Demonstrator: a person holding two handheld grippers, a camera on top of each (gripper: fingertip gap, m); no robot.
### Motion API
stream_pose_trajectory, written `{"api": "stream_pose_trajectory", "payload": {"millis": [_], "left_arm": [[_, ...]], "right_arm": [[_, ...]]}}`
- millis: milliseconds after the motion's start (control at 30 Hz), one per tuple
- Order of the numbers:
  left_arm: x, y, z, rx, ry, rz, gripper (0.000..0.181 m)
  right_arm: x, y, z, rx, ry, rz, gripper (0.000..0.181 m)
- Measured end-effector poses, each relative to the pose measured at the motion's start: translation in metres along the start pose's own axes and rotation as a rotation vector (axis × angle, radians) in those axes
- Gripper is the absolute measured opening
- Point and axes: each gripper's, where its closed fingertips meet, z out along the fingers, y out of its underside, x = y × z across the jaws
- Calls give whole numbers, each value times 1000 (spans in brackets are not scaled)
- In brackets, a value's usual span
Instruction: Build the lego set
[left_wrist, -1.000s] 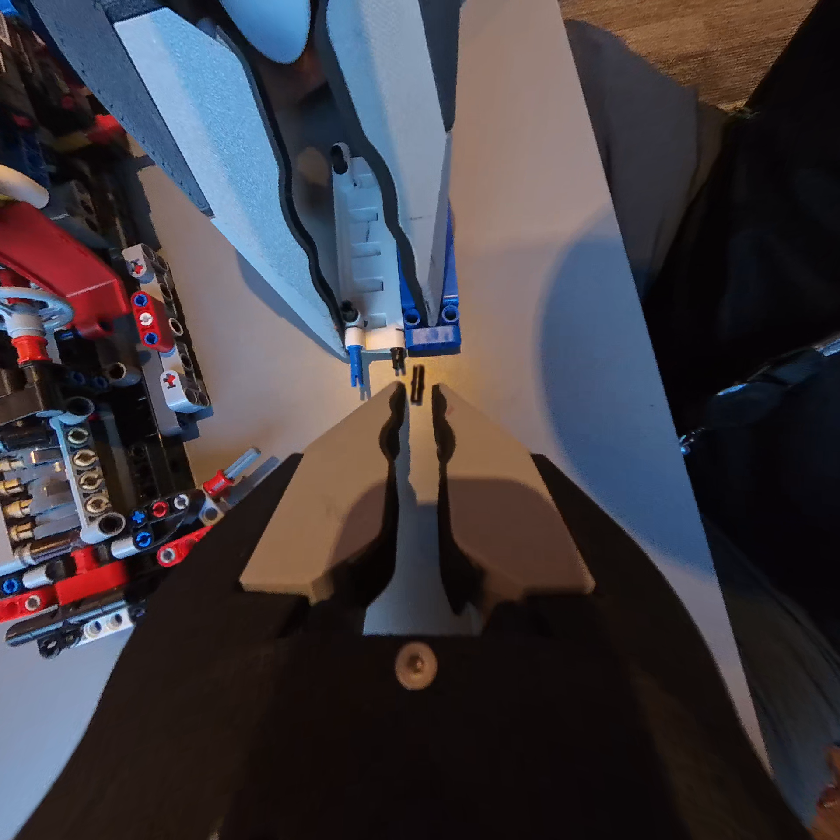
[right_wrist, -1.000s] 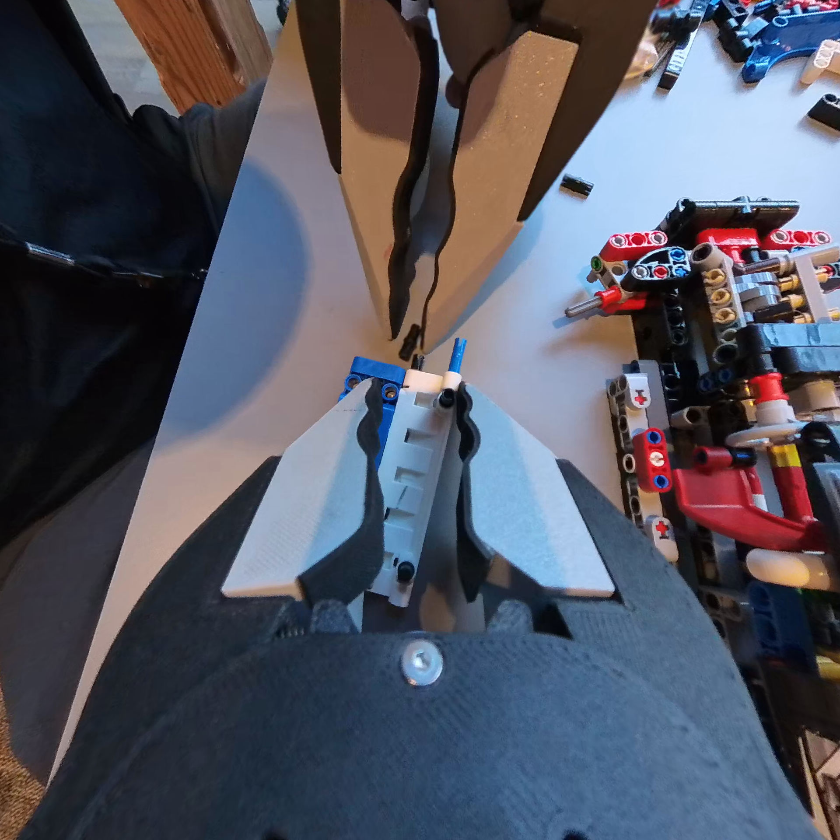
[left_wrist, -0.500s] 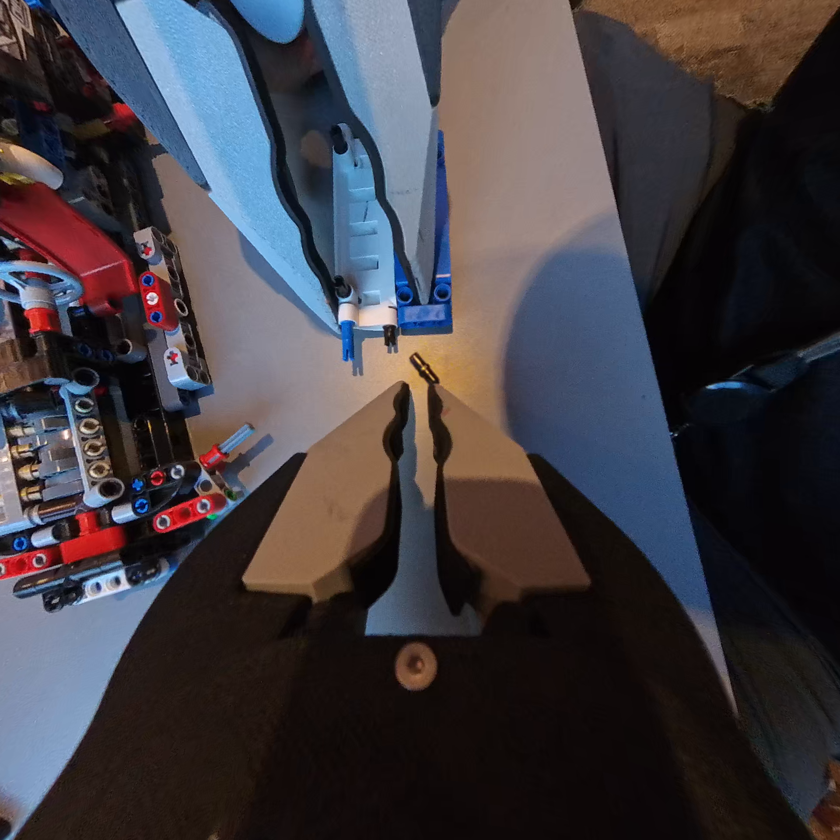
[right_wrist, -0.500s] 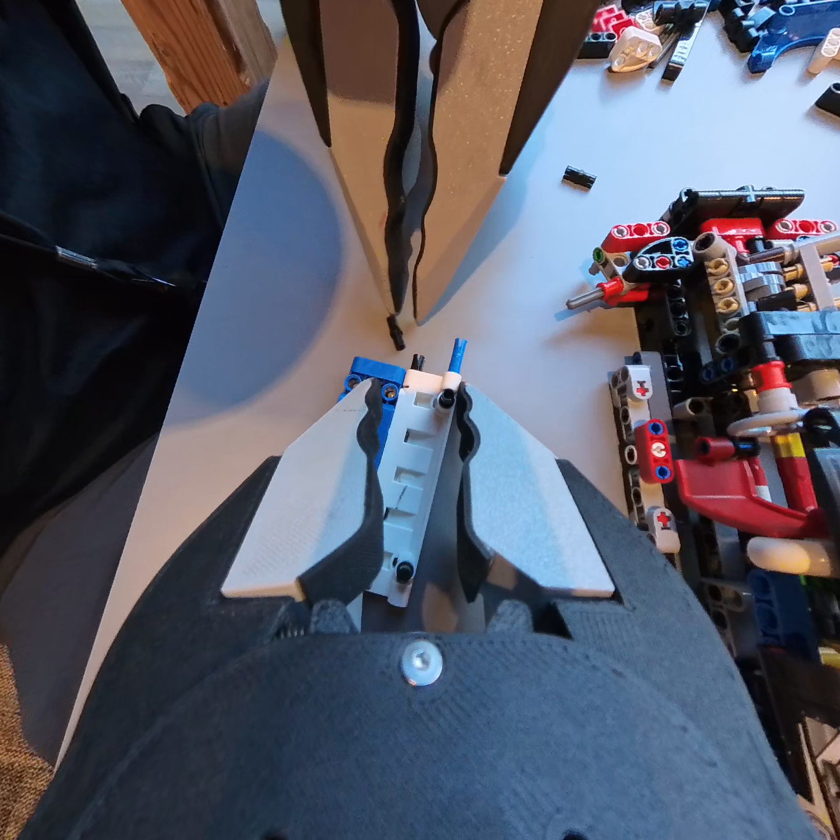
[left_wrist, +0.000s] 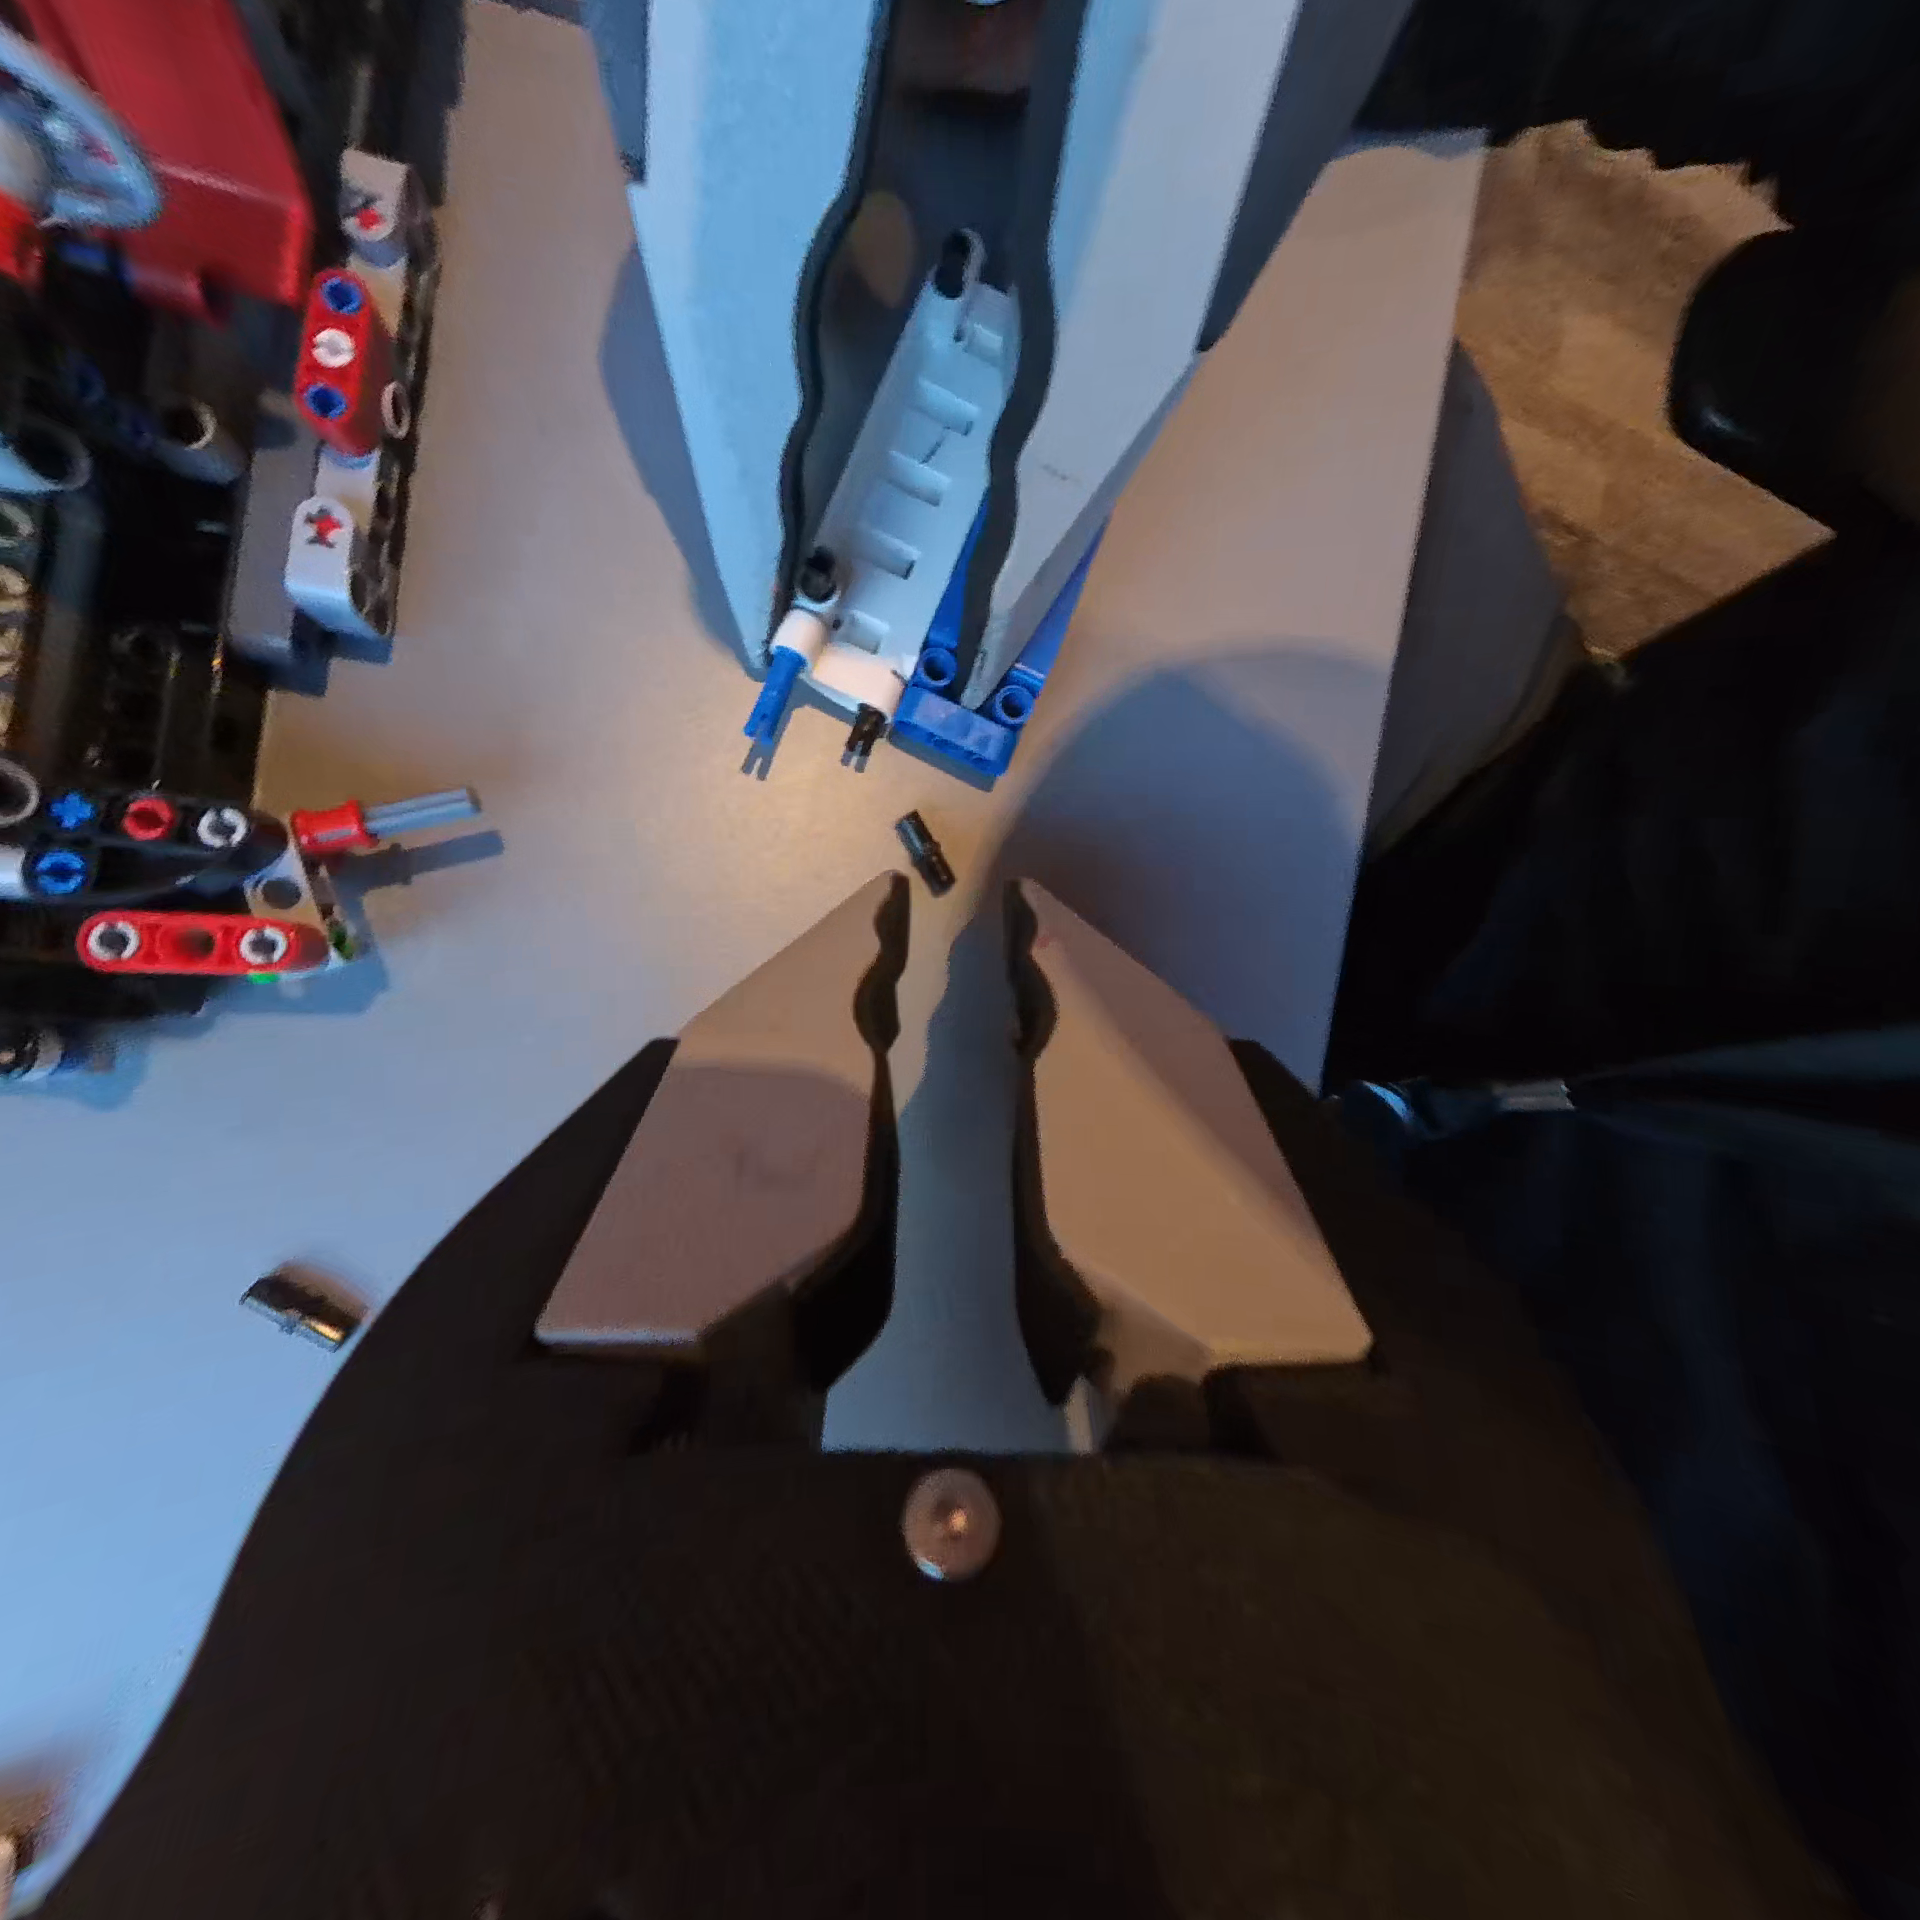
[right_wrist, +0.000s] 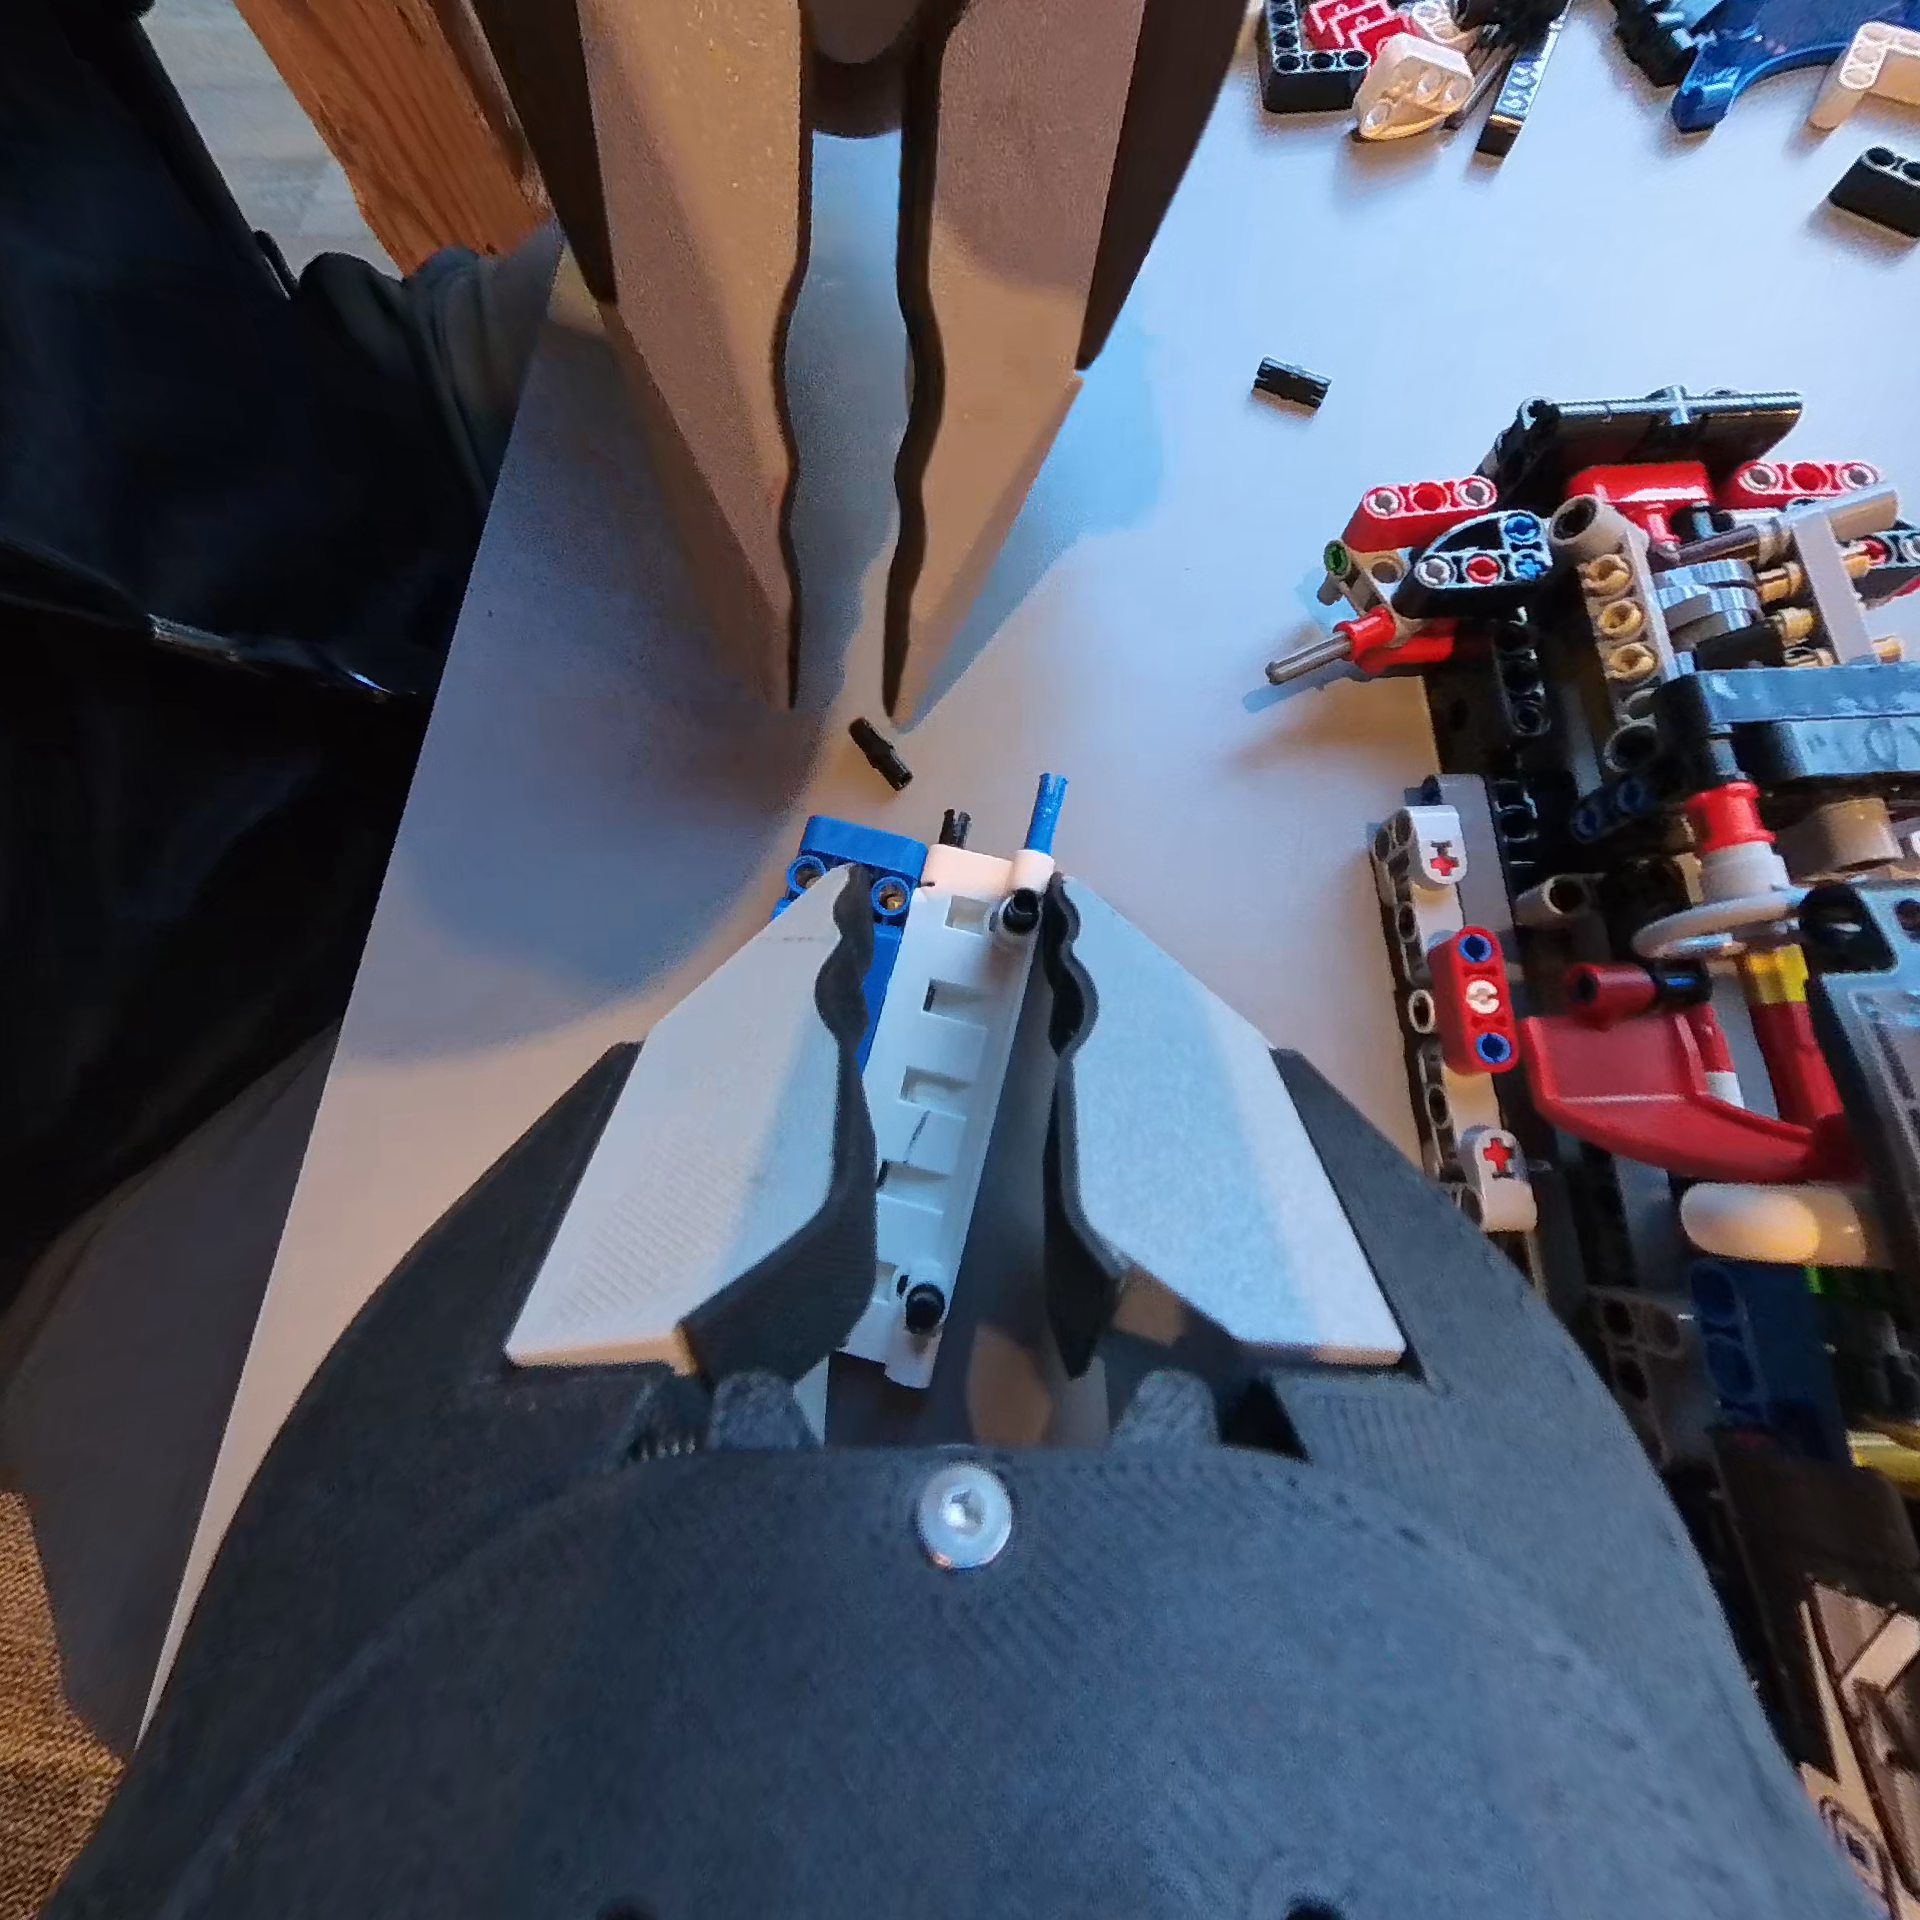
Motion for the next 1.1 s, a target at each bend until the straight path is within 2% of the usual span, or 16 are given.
{"api": "stream_pose_trajectory", "payload": {"millis": [167,267,433,533,733,1100], "left_arm": [[-3,-2,3,9,-72,-24,14],[-8,-3,5,3,-140,8,1],[-9,-6,8,3,-153,145,1],[-15,-10,8,50,-159,252,1],[-8,-11,10,116,6,272,1],[-7,-17,11,176,45,305,0]], "right_arm": [[1,0,0,1,8,2,31],[1,0,-1,3,14,-2,31],[1,0,-1,4,21,-4,31],[1,0,-1,4,16,-3,31],[1,-1,-1,7,15,-13,31],[2,-1,-5,20,-30,5,31]]}}
